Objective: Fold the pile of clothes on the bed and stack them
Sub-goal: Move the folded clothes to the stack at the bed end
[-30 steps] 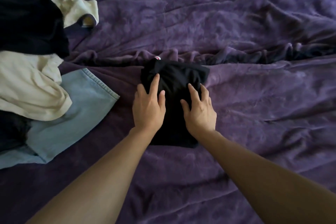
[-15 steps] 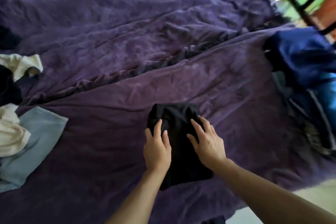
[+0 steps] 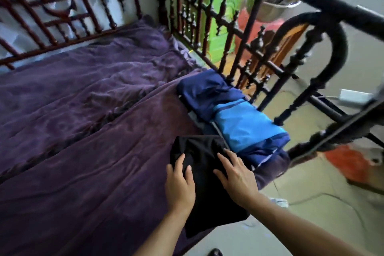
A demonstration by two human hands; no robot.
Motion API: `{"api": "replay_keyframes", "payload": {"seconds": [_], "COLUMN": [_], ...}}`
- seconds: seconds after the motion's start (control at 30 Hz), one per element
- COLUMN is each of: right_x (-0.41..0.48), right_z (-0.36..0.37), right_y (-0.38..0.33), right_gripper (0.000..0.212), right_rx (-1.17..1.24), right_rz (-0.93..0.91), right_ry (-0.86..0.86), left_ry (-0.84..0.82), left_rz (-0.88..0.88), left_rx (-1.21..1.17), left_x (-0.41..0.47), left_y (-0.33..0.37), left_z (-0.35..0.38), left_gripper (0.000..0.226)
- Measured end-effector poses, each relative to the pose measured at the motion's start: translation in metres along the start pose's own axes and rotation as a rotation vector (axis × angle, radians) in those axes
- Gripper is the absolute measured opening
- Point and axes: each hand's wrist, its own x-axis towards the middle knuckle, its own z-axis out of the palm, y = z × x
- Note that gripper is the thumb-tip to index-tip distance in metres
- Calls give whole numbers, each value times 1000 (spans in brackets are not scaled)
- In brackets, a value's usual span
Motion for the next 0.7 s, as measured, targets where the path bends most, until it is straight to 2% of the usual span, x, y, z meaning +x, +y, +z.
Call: {"api": "replay_keyframes", "payload": {"seconds": [0.13, 0.33, 0.53, 0.7], "right_x": [30, 117, 241, 355], "right_z": [-35, -68, -77, -57], "right_y": [46, 85, 100, 108], "right_gripper": [57, 57, 57, 55], "right_rx": [6, -31, -97, -139], "right_rz": [30, -25, -113, -151], "right_ry": [52, 99, 98, 47], "left_ry": [4, 19, 41, 43], "left_rz": [61, 89, 10, -37], "left_rx": [-25, -88, -159, -141], "left_x": [25, 92, 196, 291], "left_y": [56, 105, 125, 122], "left_z": [31, 64, 94, 125], "left_gripper": [38, 38, 40, 50]}}
